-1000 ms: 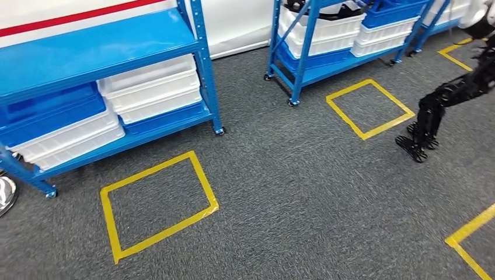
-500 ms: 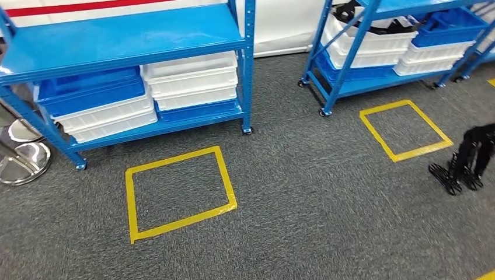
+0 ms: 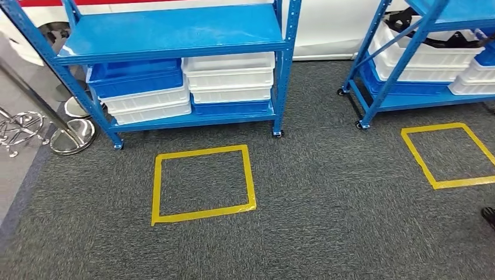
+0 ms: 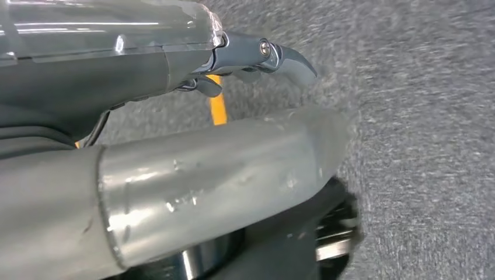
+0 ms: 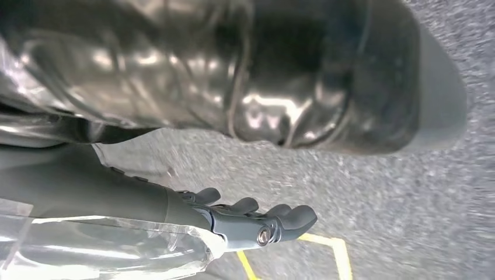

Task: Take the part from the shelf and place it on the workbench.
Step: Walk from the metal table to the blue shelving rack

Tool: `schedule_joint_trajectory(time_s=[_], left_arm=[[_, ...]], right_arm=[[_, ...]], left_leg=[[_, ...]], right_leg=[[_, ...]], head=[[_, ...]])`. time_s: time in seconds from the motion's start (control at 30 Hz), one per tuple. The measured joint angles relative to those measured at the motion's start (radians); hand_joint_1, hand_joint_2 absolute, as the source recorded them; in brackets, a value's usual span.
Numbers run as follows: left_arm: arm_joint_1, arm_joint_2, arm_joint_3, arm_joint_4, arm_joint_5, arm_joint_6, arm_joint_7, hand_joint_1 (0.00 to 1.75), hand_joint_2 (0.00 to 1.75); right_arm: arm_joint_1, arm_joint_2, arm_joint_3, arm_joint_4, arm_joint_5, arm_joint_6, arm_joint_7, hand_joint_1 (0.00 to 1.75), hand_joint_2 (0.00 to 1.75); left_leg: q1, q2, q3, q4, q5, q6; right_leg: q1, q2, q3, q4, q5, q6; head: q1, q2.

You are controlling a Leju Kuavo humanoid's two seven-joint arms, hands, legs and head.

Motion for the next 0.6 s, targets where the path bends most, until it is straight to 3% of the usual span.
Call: schedule_joint_trajectory(time_s=[0.03, 0.07, 0.13, 0.17, 0.2, 0.27, 0.3, 0.37, 0.43, 0.47, 0.5, 0.53, 0.6], left_arm=[[0.001, 0.000, 0.000, 0.000, -0.001, 0.001, 0.001, 0.00, 0.00], [0.002, 0.000, 0.000, 0.000, -0.002, 0.002, 0.002, 0.00, 0.00], [0.000, 0.000, 0.000, 0.000, -0.002, 0.002, 0.003, 0.00, 0.00], [-0.002, 0.000, 0.000, 0.000, -0.002, 0.002, 0.003, 0.00, 0.00], [-0.004, 0.000, 0.000, 0.000, -0.002, 0.002, 0.003, 0.00, 0.00], [-0.002, 0.000, 0.000, 0.000, -0.002, 0.002, 0.003, 0.00, 0.00], [0.000, 0.001, 0.000, 0.000, -0.001, 0.002, 0.004, 0.00, 0.00], [0.000, 0.002, 0.001, 0.000, 0.000, 0.003, 0.004, 0.00, 0.00], [-0.002, 0.002, 0.001, 0.000, 0.001, 0.002, 0.004, 0.00, 0.00], [-0.003, 0.002, 0.001, 0.000, 0.001, 0.002, 0.004, 0.00, 0.00], [-0.002, 0.002, 0.001, 0.000, 0.001, 0.001, 0.004, 0.00, 0.00], [-0.001, 0.002, 0.001, 0.000, 0.001, 0.001, 0.004, 0.00, 0.00], [0.000, 0.001, 0.001, 0.000, 0.001, 0.002, 0.004, 0.00, 0.00]], right_arm=[[0.000, 0.000, 0.001, 0.000, 0.001, 0.000, 0.000, 0.00, 0.00], [-0.001, 0.000, 0.002, 0.000, 0.003, 0.000, 0.000, 0.00, 0.00], [-0.001, 0.000, 0.004, 0.000, 0.006, 0.000, 0.000, 0.00, 0.00], [-0.001, 0.000, 0.005, 0.000, 0.008, 0.000, 0.000, 0.00, 0.00], [-0.002, 0.000, 0.005, 0.000, 0.010, 0.000, 0.000, 0.00, 0.00], [-0.006, -0.001, 0.008, 0.000, 0.013, 0.001, -0.002, 0.00, 0.00], [-0.009, -0.001, 0.010, 0.000, 0.013, 0.002, -0.005, 0.00, 0.00], [-0.009, 0.000, 0.013, 0.000, 0.013, 0.004, -0.016, 0.00, 0.00], [-0.006, 0.000, 0.013, 0.001, 0.011, 0.005, -0.028, 0.00, 0.00], [-0.005, 0.000, 0.013, 0.002, 0.009, 0.005, -0.032, 0.00, 0.00], [-0.004, 0.000, 0.013, 0.002, 0.007, 0.005, -0.034, 0.00, 0.00], [-0.003, 0.000, 0.013, 0.002, 0.006, 0.005, -0.035, 0.00, 0.00], [-0.002, 0.000, 0.013, 0.002, 0.006, 0.005, -0.037, 0.00, 0.00]], left_leg=[[0.003, 0.006, 0.007, -0.014, 0.019, -0.004], [0.006, 0.017, 0.033, -0.065, 0.052, -0.007], [0.007, 0.065, 0.100, -0.197, 0.110, -0.006], [0.006, 0.082, 0.119, -0.237, 0.123, 0.000], [0.004, 0.091, 0.126, -0.255, 0.126, 0.007], [0.001, 0.069, 0.120, -0.254, 0.125, 0.023], [0.001, 0.060, 0.119, -0.254, 0.127, 0.030], [0.002, 0.044, 0.118, -0.257, 0.131, 0.045], [0.001, 0.029, 0.116, -0.258, 0.134, 0.055], [-0.001, 0.021, 0.115, -0.258, 0.134, 0.058], [-0.002, 0.013, 0.115, -0.257, 0.134, 0.059], [-0.004, 0.005, 0.115, -0.256, 0.133, 0.059], [-0.008, -0.007, 0.119, -0.255, 0.132, 0.059]], right_leg=[[0.000, -0.013, 0.001, 0.002, -0.003, 0.002], [-0.001, -0.026, 0.002, 0.006, -0.007, 0.005], [0.002, -0.047, 0.004, 0.017, -0.017, 0.017], [0.005, -0.056, 0.004, 0.022, -0.022, 0.024], [0.008, -0.065, 0.005, 0.026, -0.026, 0.030], [0.008, -0.083, 0.008, 0.028, -0.030, 0.039], [0.004, -0.079, 0.009, 0.033, -0.035, 0.045], [-0.003, -0.027, -0.013, 0.089, -0.078, 0.054], [-0.005, 0.031, -0.077, 0.220, -0.150, 0.056], [-0.004, 0.039, -0.109, 0.282, -0.173, 0.055], [-0.004, 0.042, -0.131, 0.321, -0.178, 0.053], [-0.003, 0.043, -0.136, 0.322, -0.162, 0.049], [0.002, 0.045, -0.095, 0.214, -0.083, 0.035]], head=[[0.000, 0.000], [0.000, 0.000], [0.000, 0.000], [0.001, 0.000], [0.002, 0.000], [0.004, 0.000], [0.004, 0.000], [0.004, 0.000], [0.004, 0.000], [0.004, 0.000], [0.004, 0.000], [0.004, 0.000], [0.004, 0.000]])
